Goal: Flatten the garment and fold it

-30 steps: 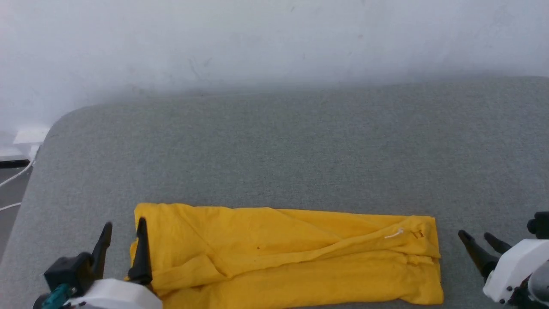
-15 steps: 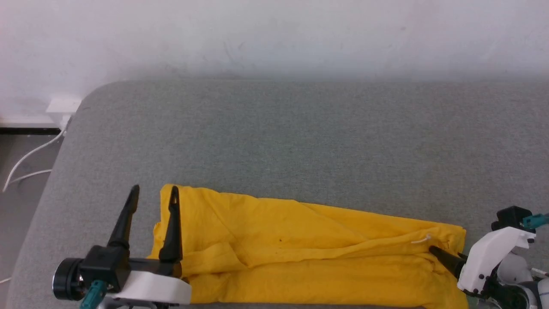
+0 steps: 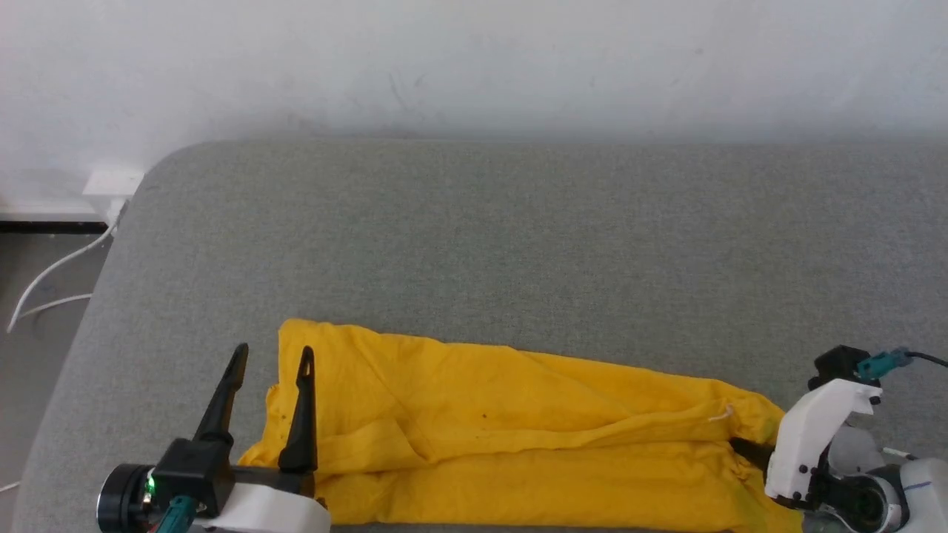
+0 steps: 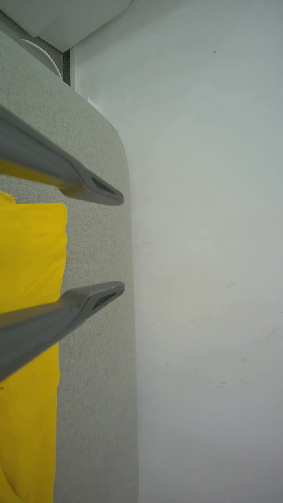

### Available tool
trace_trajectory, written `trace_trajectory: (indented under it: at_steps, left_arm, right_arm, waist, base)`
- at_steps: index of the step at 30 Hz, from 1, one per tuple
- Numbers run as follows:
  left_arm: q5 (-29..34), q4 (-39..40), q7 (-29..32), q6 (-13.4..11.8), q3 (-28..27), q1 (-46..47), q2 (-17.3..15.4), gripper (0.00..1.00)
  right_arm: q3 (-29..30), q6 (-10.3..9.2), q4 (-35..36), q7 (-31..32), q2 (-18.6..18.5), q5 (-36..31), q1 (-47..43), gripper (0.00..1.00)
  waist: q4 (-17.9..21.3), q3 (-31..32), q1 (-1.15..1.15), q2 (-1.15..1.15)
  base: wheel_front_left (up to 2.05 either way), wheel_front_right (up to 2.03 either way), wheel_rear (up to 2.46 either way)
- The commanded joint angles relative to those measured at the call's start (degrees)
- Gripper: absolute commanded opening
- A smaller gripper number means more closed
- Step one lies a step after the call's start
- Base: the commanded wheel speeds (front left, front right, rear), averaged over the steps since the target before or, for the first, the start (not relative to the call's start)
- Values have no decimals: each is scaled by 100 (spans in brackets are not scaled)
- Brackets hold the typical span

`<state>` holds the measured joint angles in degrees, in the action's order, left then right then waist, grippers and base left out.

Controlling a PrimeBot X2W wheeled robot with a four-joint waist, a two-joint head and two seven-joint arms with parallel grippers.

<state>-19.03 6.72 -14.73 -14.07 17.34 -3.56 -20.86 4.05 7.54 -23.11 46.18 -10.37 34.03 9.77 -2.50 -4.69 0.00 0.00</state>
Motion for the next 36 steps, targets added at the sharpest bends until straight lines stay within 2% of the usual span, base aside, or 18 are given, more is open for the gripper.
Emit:
trace_trajectory:
  at_steps: [1,6,10,14,21,24,27,32,36]
  left_arm:
    - [23,-46,-26,34,-17,-85,4,100]
    - [-34,-93,19,-20,-61,-239,-38,100]
    - [-76,-73,61,-67,-86,-356,-62,100]
    - [-93,-24,97,-108,-88,-431,-75,100]
    - [-90,26,127,-126,-27,-453,-73,100]
    - [-104,31,125,-146,-29,-486,-74,100]
    - [-114,31,126,-156,-25,-507,-74,100]
    - [-123,32,144,-146,15,-478,-73,100]
    - [-126,26,158,-131,40,-412,-76,100]
  right_arm:
    - [-193,-5,-23,-47,90,19,-93,0]
    - [-351,-5,499,-306,-270,-10,-77,0]
    - [-175,-5,901,-318,-585,-123,-174,0]
    - [226,-5,1236,-160,-767,-308,-322,0]
    - [1321,-5,1557,162,-1003,-624,-677,0]
    - [1568,-5,1718,306,-837,-638,-701,0]
    - [1555,-5,1813,544,-587,-436,-673,0]
    - [1159,-5,2051,1263,146,355,-562,0]
    - [645,-5,2107,1445,582,888,-435,0]
  waist:
    - [31,78,0,0]
    - [119,233,0,0]
    - [209,327,0,0]
    - [273,374,0,0]
    - [311,414,0,0]
    - [349,431,0,0]
    - [368,440,0,0]
    - [371,445,0,0]
    - [336,413,0,0]
  base:
    - [0,0,0]
    - [0,0,0]
    - [0,0,0]
    - [0,0,0]
    - [0,0,0]
    - [0,0,0]
    - [0,0,0]
    - [0,0,0]
    - [0,0,0]
